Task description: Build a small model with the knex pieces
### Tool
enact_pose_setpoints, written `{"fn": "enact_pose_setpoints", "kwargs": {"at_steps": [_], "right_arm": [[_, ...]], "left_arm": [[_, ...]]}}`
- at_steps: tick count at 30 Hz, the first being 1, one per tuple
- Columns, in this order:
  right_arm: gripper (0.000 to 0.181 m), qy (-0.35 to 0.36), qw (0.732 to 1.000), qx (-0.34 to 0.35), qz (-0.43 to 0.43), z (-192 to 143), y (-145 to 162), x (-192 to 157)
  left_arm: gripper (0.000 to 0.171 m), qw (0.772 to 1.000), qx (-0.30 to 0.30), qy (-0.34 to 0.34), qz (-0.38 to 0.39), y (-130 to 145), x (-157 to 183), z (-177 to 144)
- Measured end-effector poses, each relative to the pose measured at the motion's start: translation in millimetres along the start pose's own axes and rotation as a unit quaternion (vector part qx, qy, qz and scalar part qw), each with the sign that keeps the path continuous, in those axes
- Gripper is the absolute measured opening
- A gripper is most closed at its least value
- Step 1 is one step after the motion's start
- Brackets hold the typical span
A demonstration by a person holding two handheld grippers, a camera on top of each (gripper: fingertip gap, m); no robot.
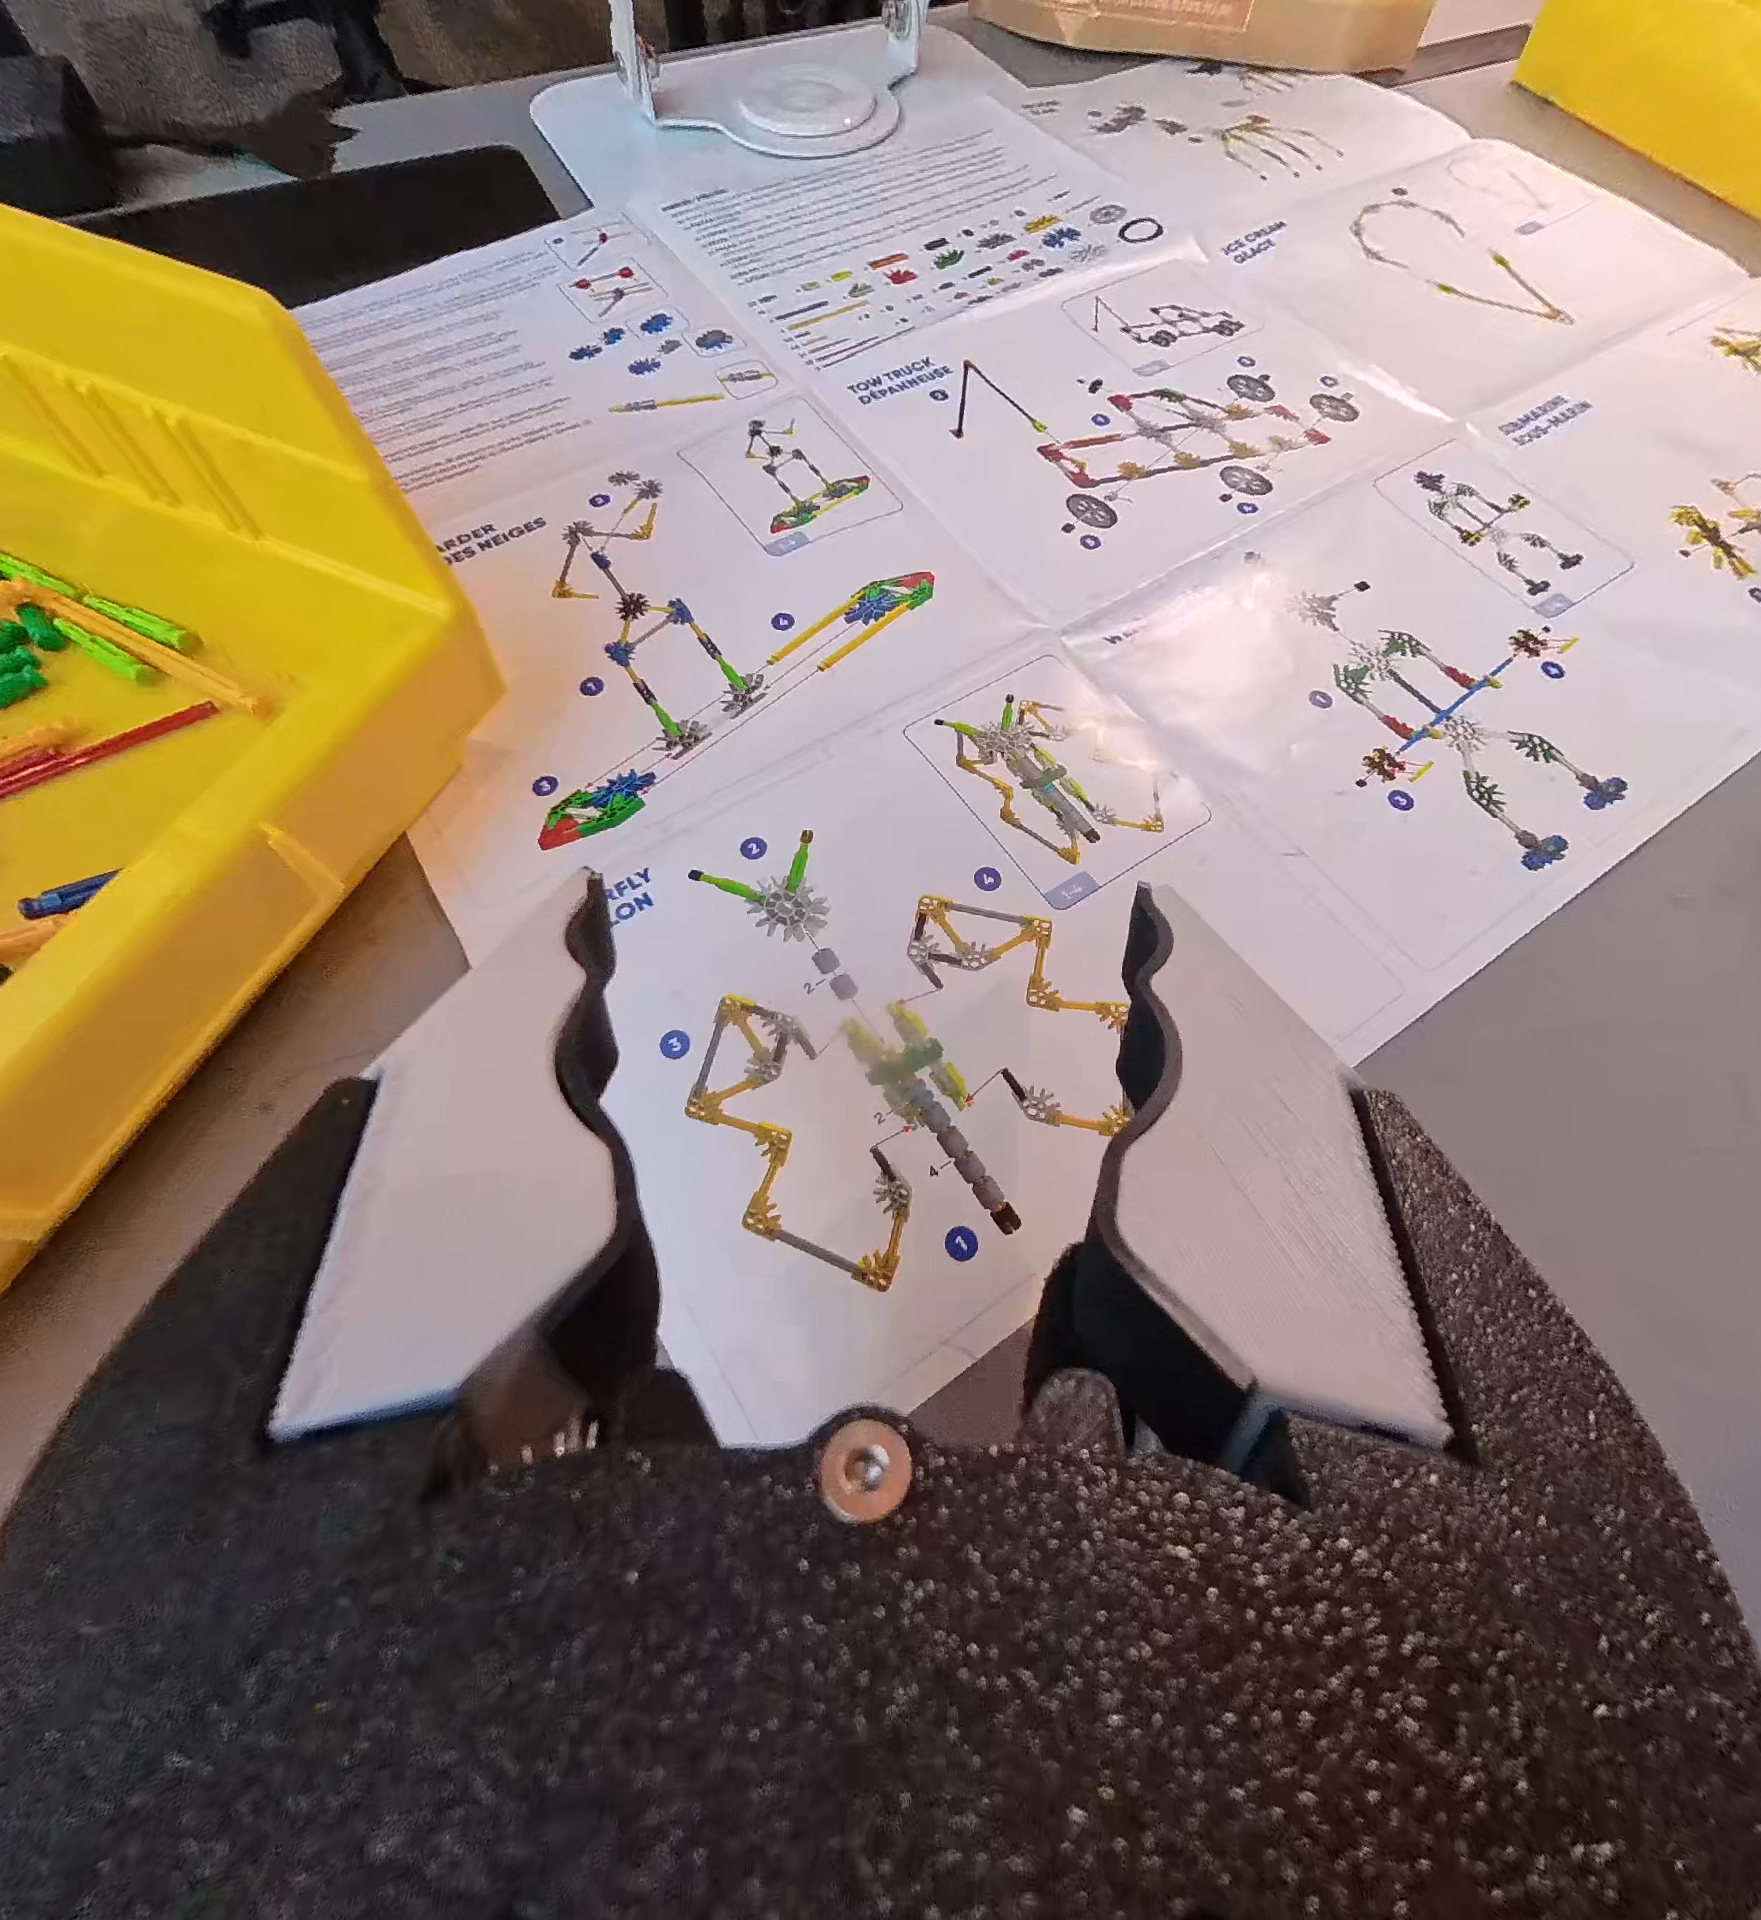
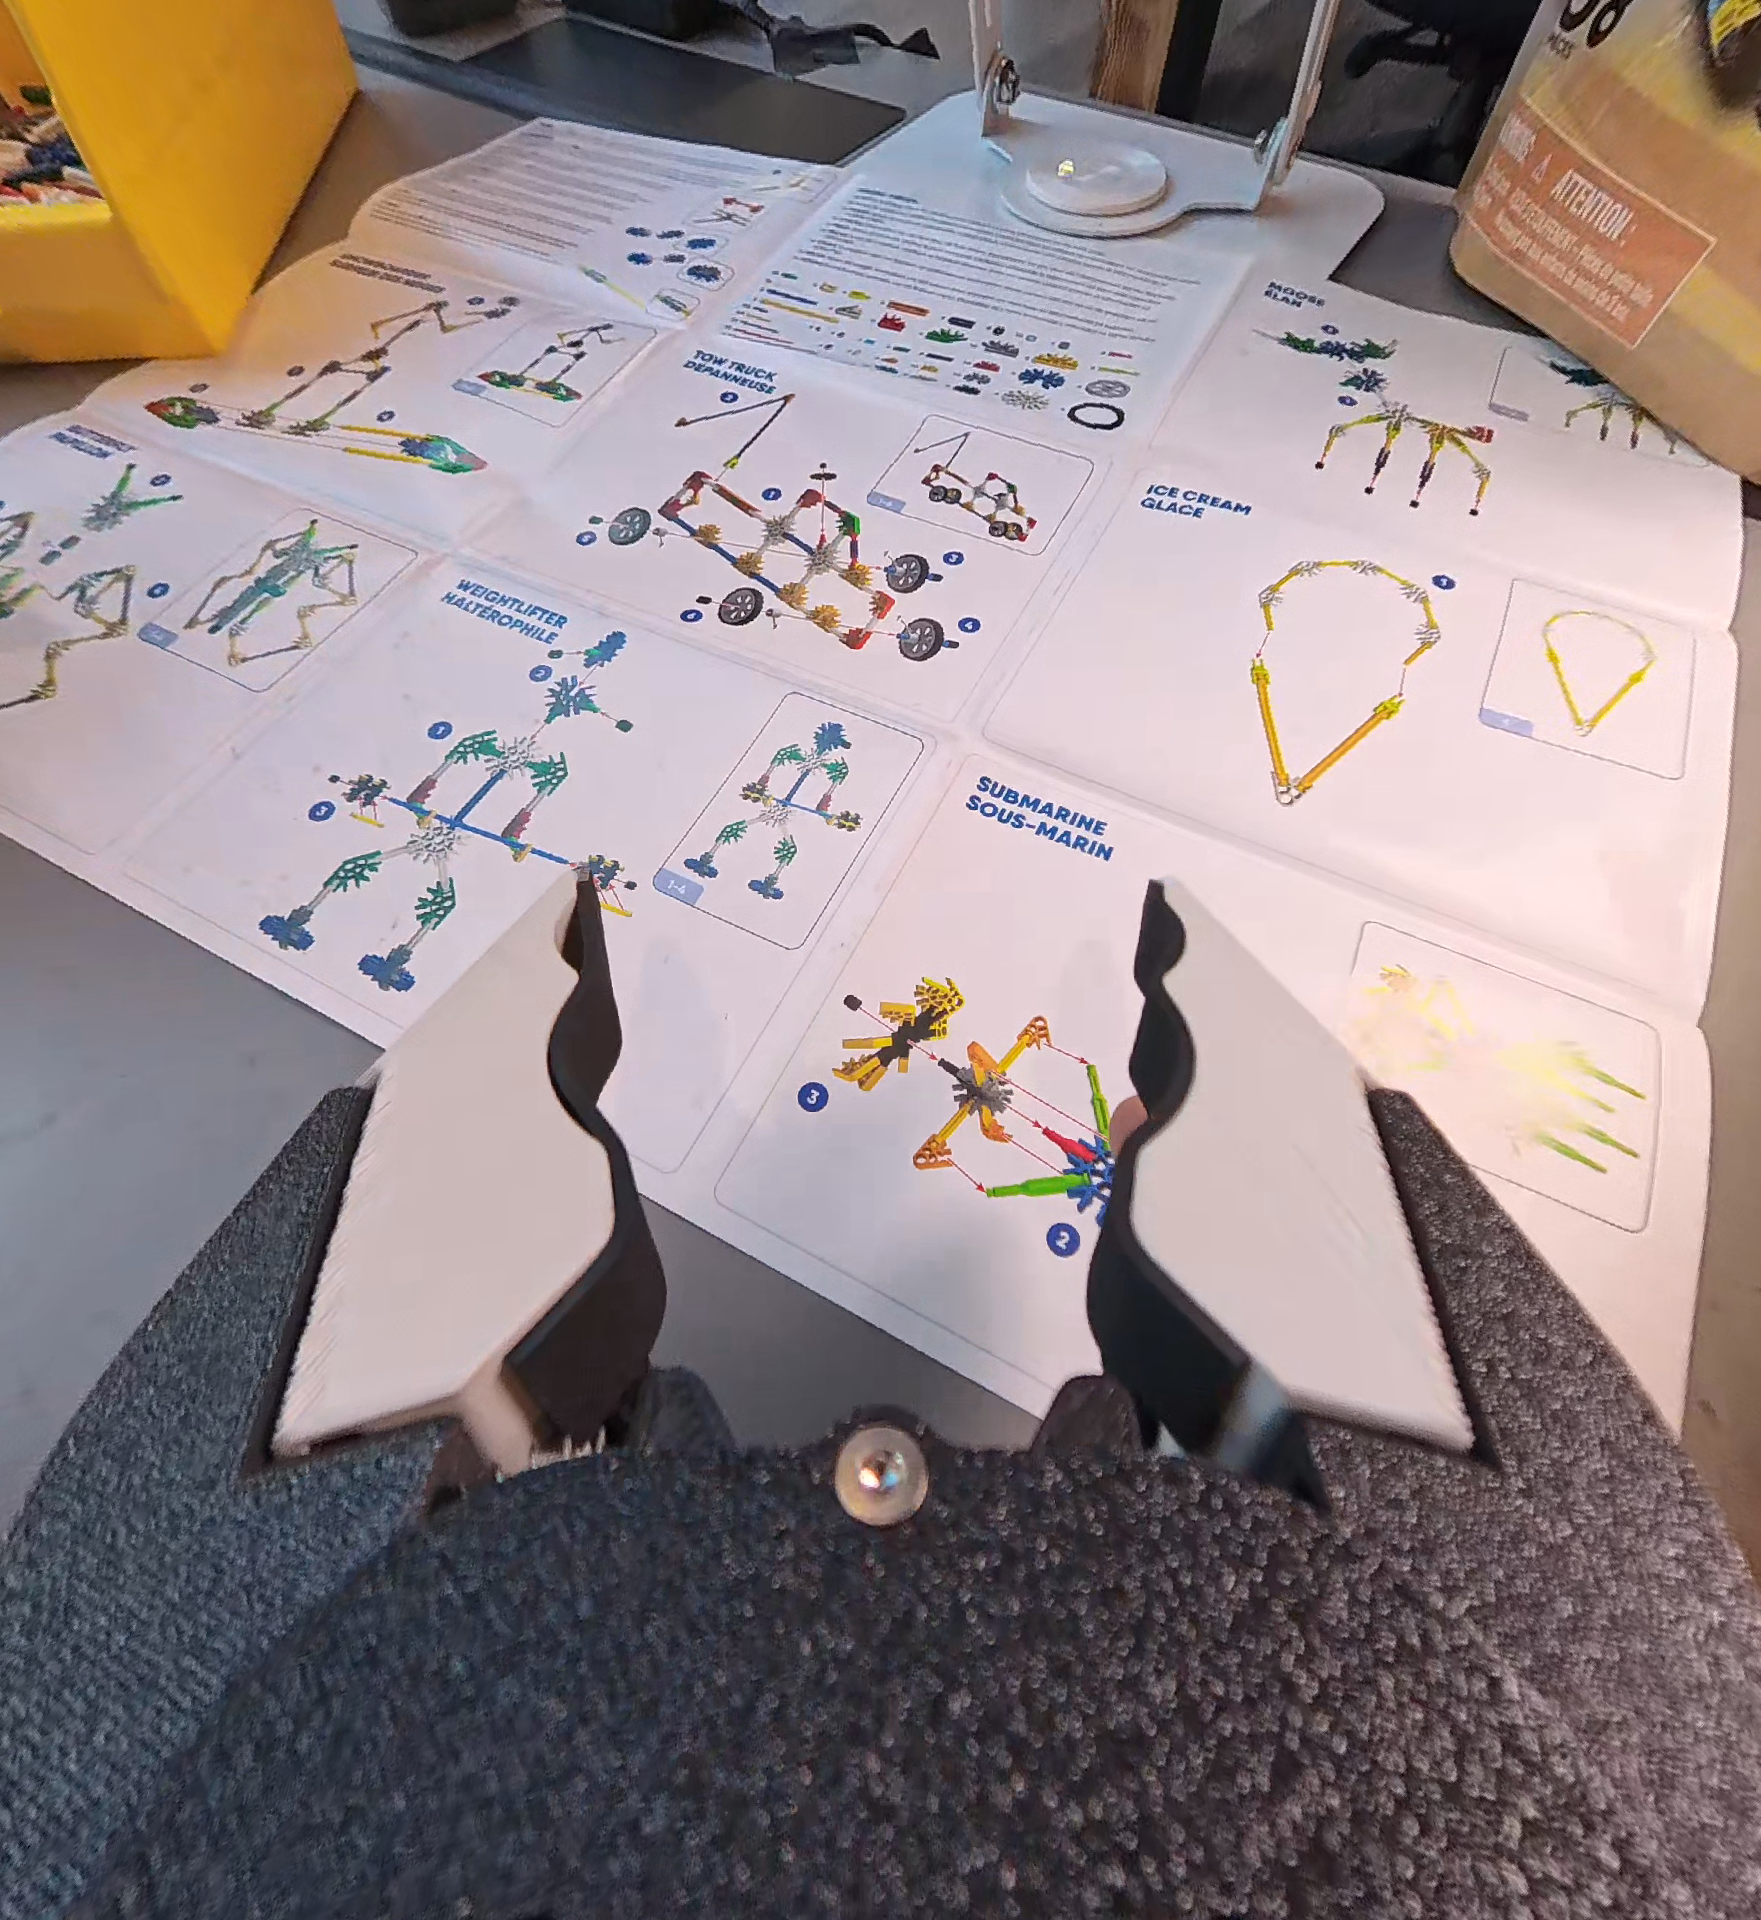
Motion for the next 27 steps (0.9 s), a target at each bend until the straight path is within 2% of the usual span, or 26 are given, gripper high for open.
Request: {"fn": "enact_pose_setpoints", "kwargs": {"at_steps": [9, 20, 27], "right_arm": [[0.096, 0.001, 1.0, -0.005, 0.003, 2.9, 6.0, 3.3], [0.091, -0.001, 1.0, -0.002, 0.009, 1.9, 7.8, 3.9], [0.09, -0.008, 0.999, 0.023, -0.024, -3.6, 1.2, -6.3]], "left_arm": [[0.085, 1.0, 0.018, 0.002, 0.007, -7.1, -2.9, 3.6], [0.085, 1.0, -0.007, 0.018, 0.022, -3.1, -0.5, 28.6], [0.085, 1.0, 0.007, 0.021, 0.023, -3.5, 1.5, 32.7]]}}
Point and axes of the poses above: each gripper's, where its closed fingertips meet, z out along the fingers, y out of its underside, x = y × z across the jaws, the point moved 3 cm from there along -z, back along the fingers, and after that the axes turned 2 degrees about y, right-handed, at the moved point
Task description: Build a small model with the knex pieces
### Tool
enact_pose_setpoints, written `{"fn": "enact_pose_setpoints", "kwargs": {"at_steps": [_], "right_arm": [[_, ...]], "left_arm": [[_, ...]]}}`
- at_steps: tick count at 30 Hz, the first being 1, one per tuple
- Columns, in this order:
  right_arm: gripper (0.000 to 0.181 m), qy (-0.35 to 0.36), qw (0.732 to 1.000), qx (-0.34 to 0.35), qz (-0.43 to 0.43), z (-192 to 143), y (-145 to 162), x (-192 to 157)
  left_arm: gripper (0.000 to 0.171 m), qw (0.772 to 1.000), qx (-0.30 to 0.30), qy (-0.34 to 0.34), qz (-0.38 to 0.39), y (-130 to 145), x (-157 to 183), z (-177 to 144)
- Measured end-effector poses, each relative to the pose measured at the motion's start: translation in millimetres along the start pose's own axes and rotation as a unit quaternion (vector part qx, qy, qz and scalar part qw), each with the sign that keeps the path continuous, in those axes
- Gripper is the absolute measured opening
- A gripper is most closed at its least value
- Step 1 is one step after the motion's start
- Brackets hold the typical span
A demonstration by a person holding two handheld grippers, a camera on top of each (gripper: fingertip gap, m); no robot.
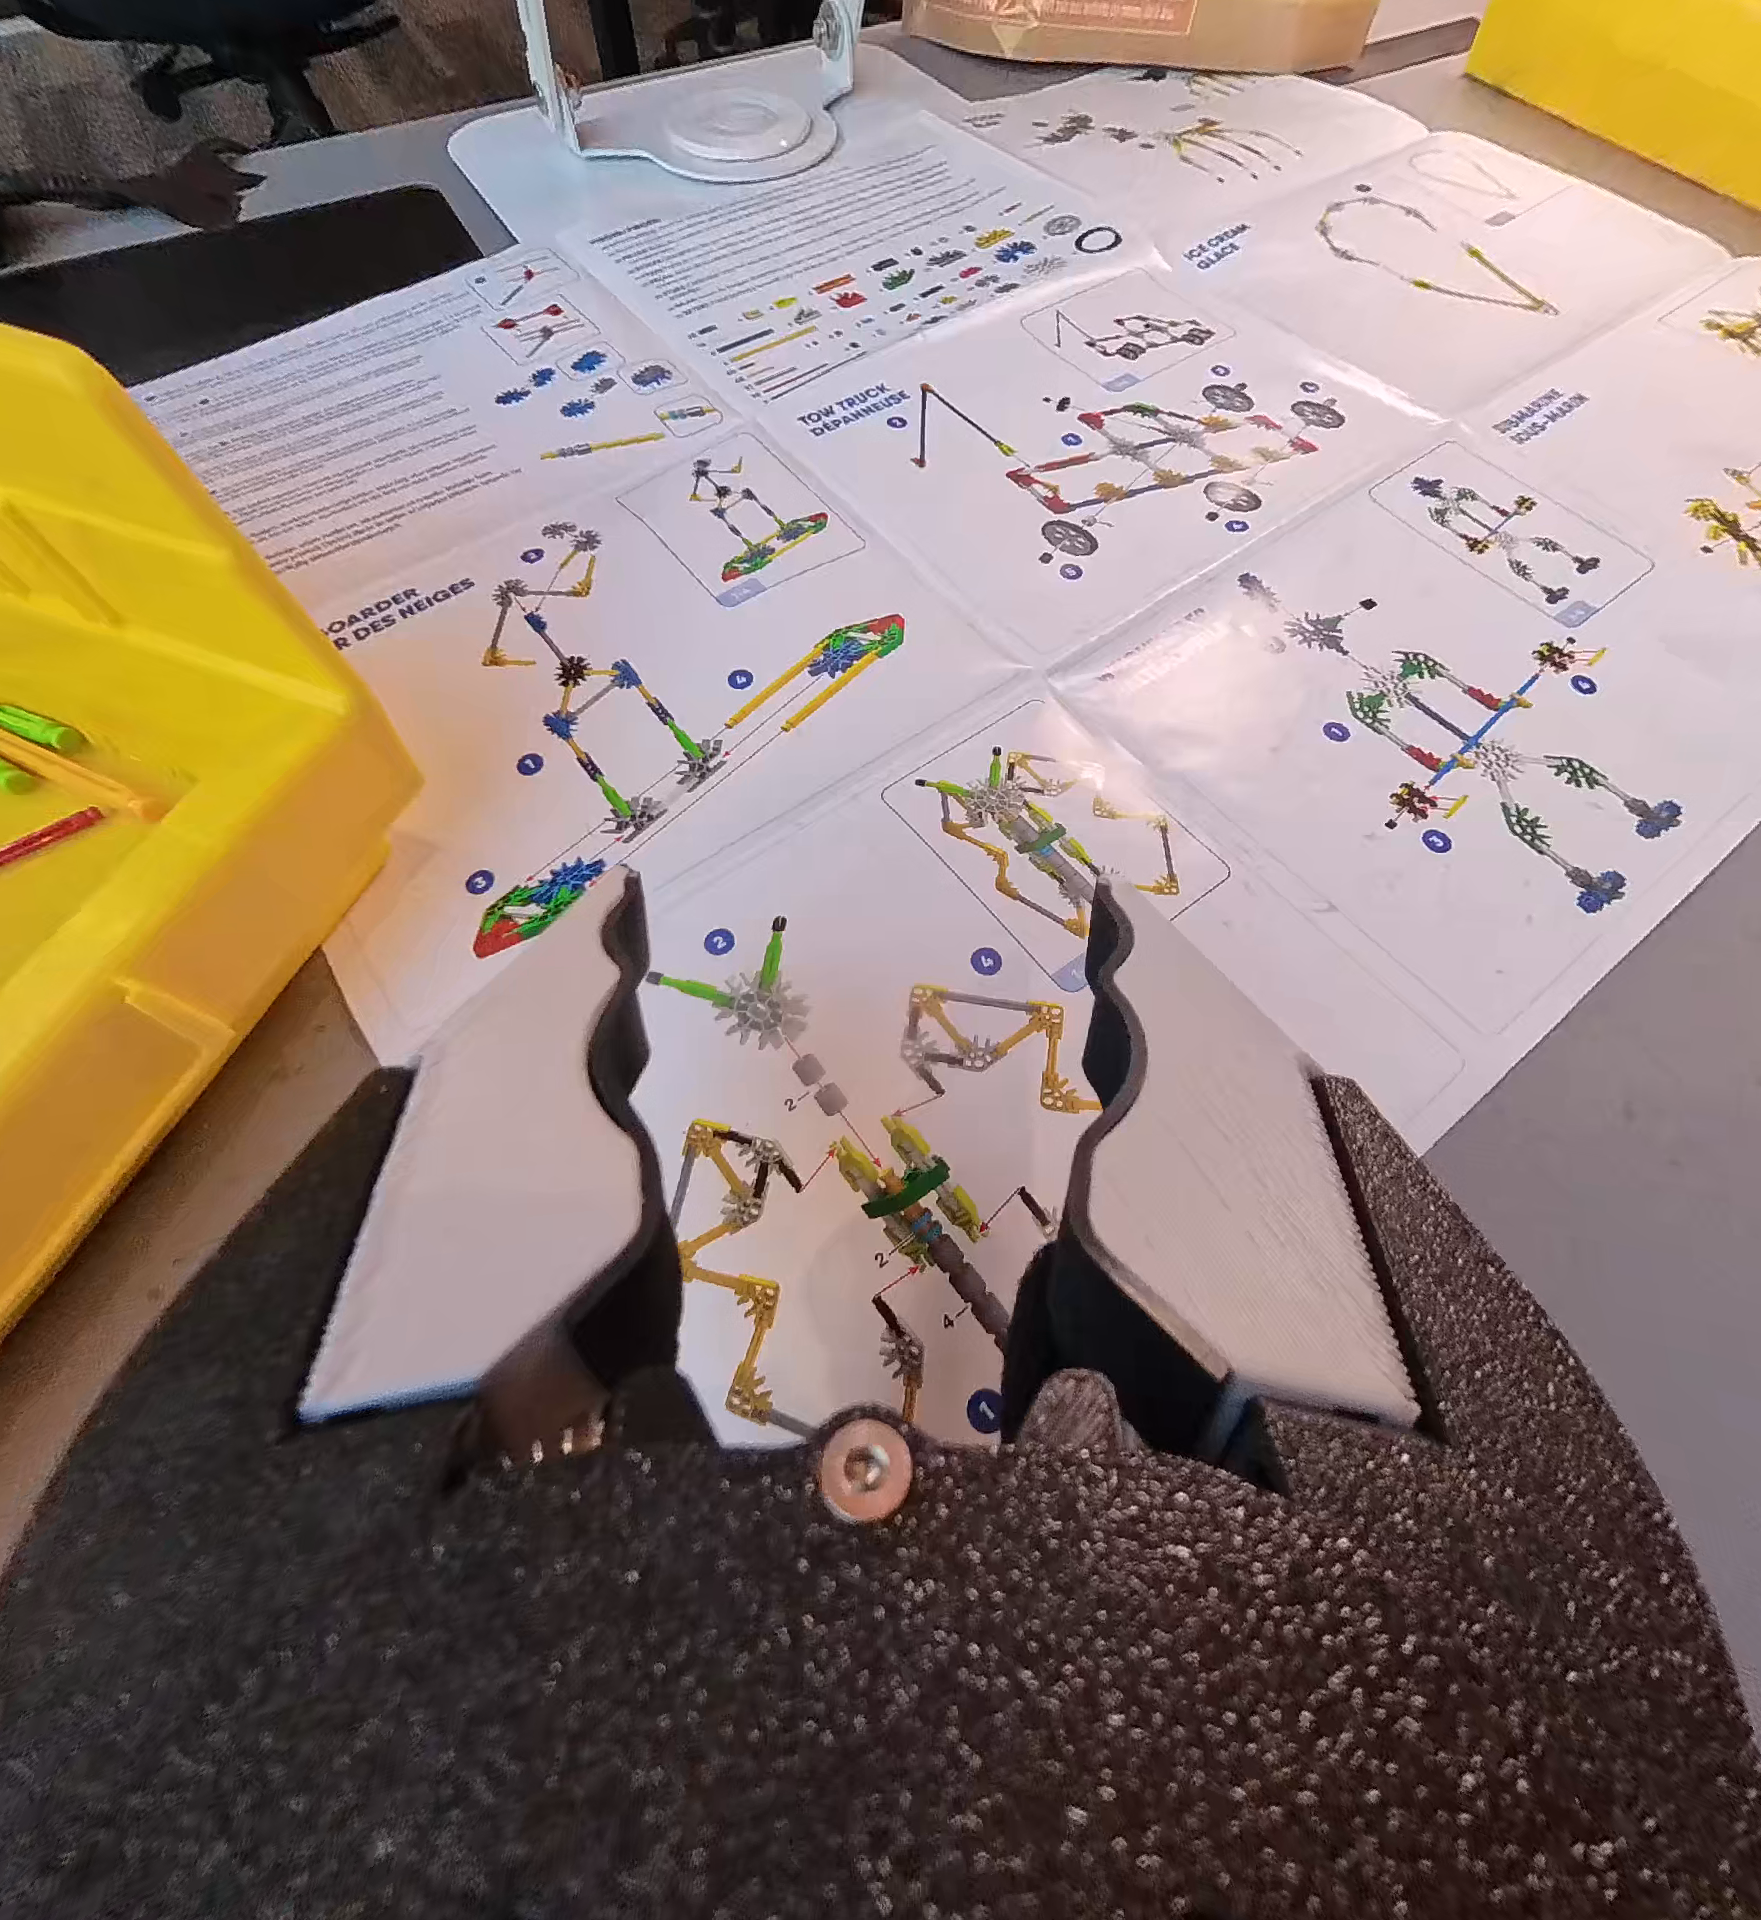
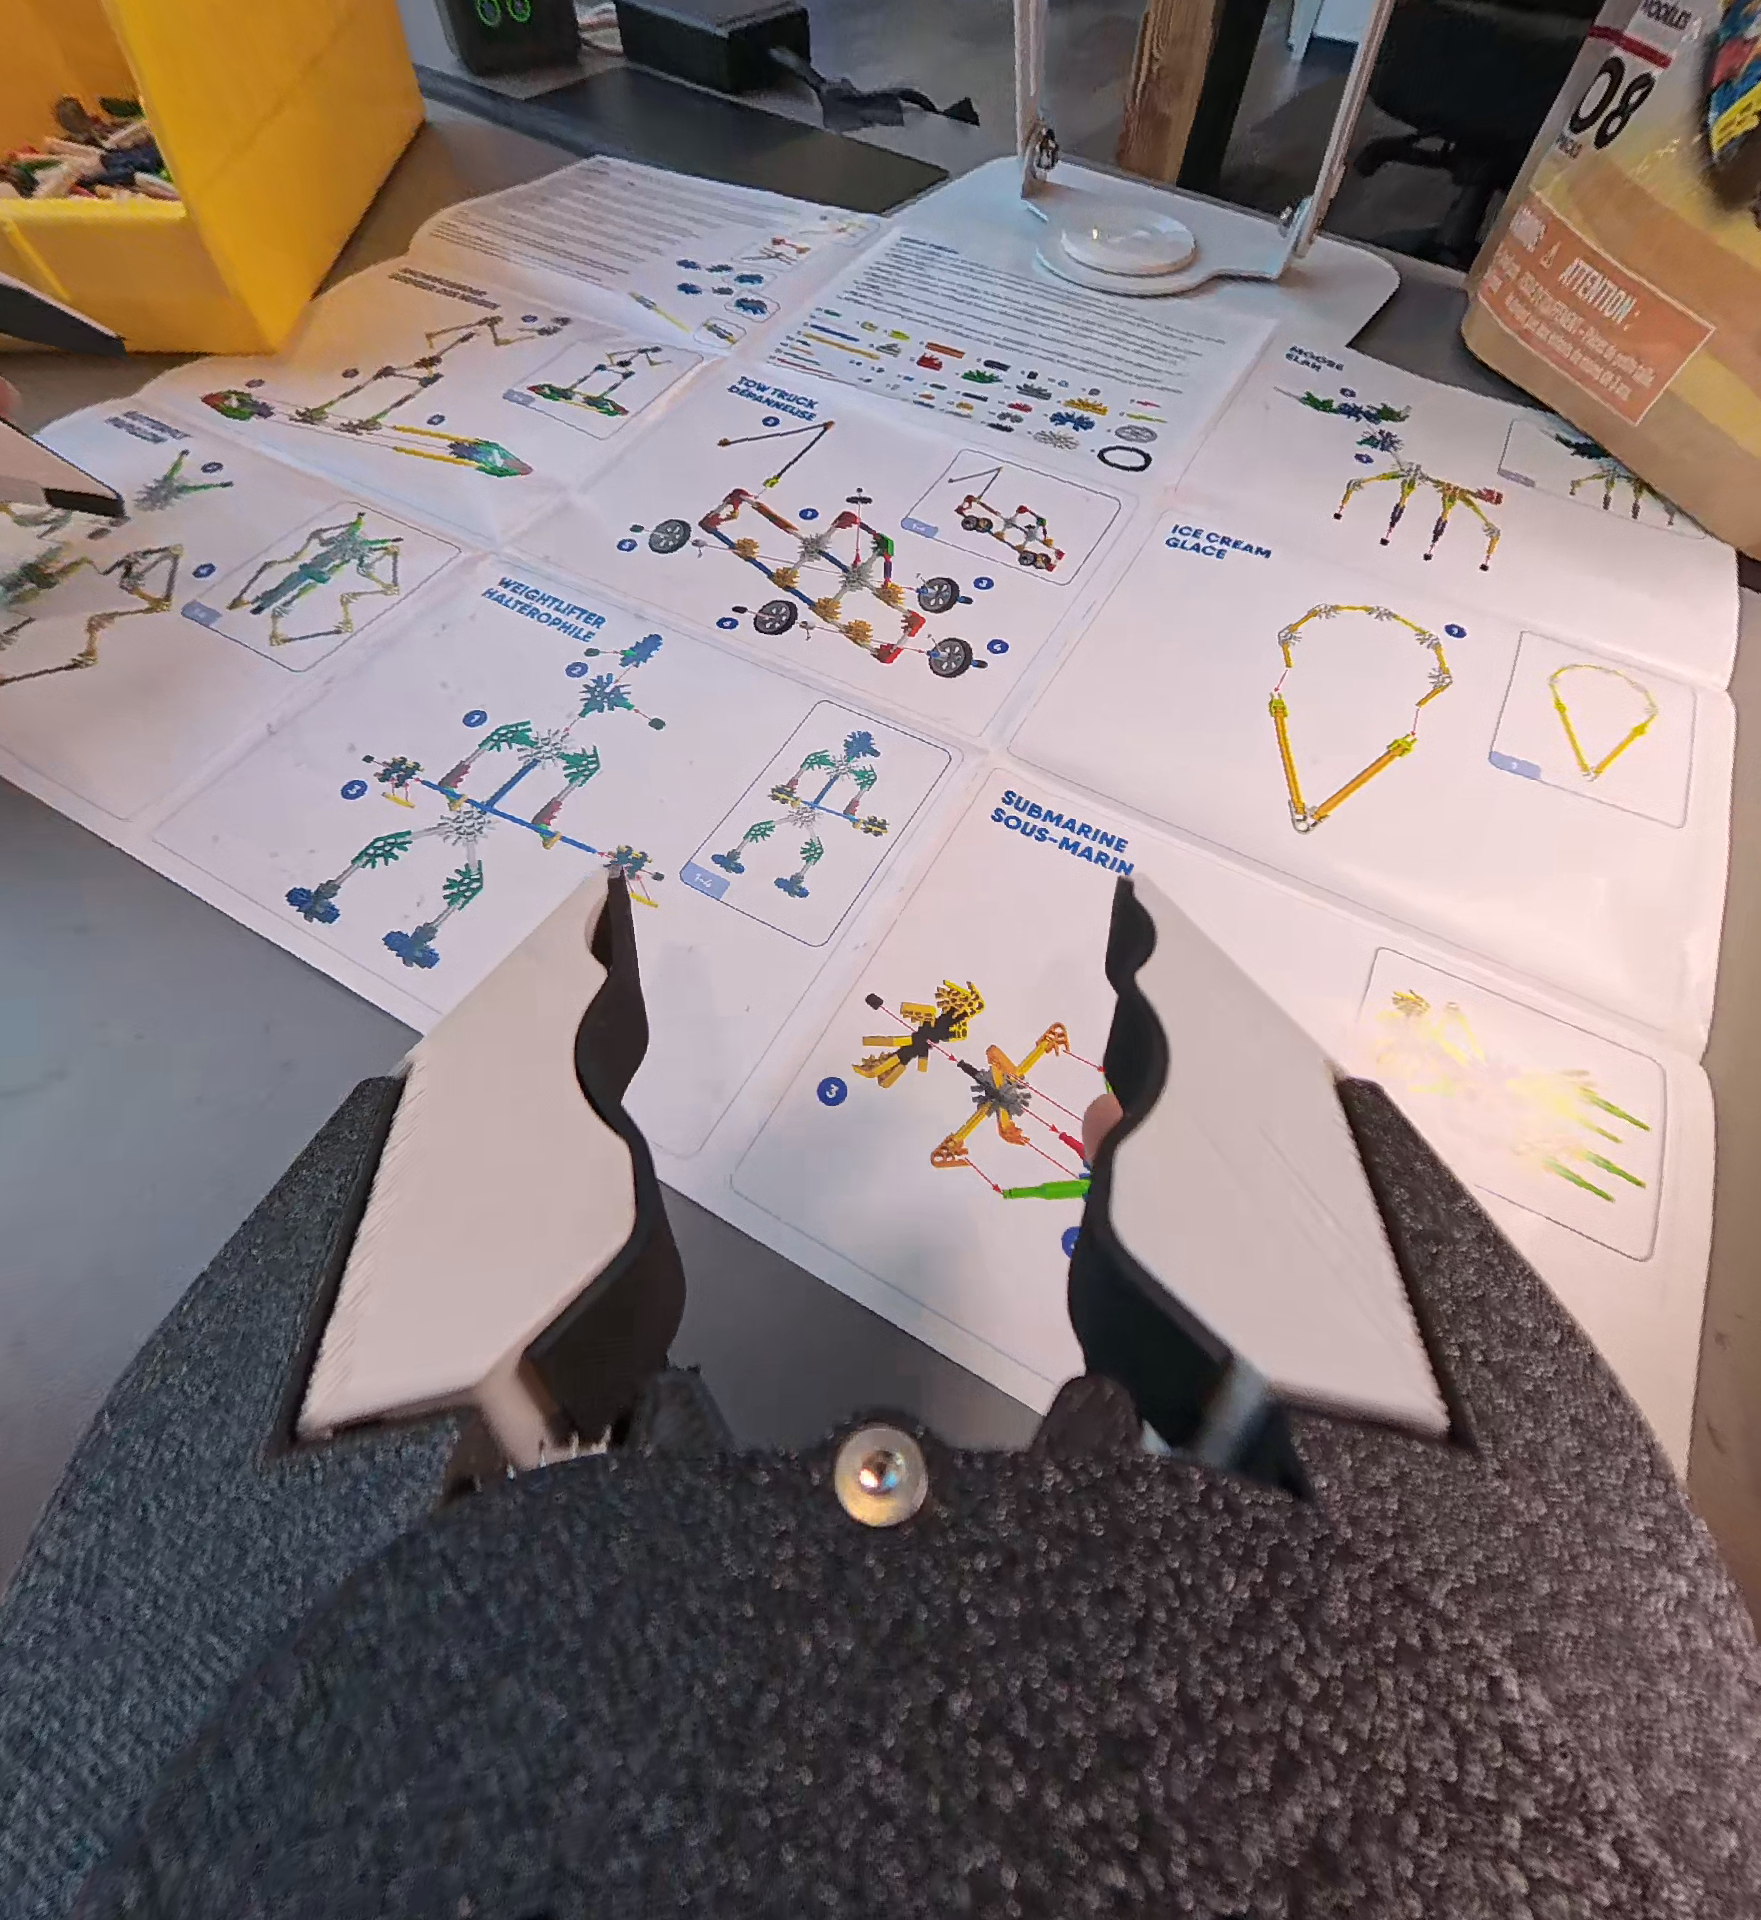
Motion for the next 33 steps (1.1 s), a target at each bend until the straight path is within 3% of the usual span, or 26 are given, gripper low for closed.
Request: {"fn": "enact_pose_setpoints", "kwargs": {"at_steps": [7, 18, 28, 33], "right_arm": [[0.081, -0.003, 1.0, 0.021, -0.005, 0.4, -5.0, -3.5], [0.068, -0.004, 0.999, 0.039, 0.016, 7.2, -13.5, 0.1], [0.06, -0.004, 0.999, 0.05, -0.001, 7.1, -18.0, -3.7], [0.052, -0.022, 0.998, 0.054, -0.028, 18.3, -33.6, -7.9]], "left_arm": [[0.084, 1.0, -0.007, -0.011, 0.021, 1.7, 1.5, 4.2], [0.067, 0.997, 0.071, 0.0, -0.003, -14.3, -0.9, -13.7], [0.062, 0.998, 0.058, 0.001, 0.028, -13.9, 7.4, -11.0], [0.06, 0.996, 0.082, 0.032, 0.023, -38.3, 15.4, -8.1]]}}
Point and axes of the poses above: each gripper's, where its closed fingertips meet, z out along the fingers, y out of its underside, x = y × z across the jaws, the point moved 3 cm from there along -z, back along the fingers, and after that the axes turned 2 degrees about y, right-handed, at the moved point
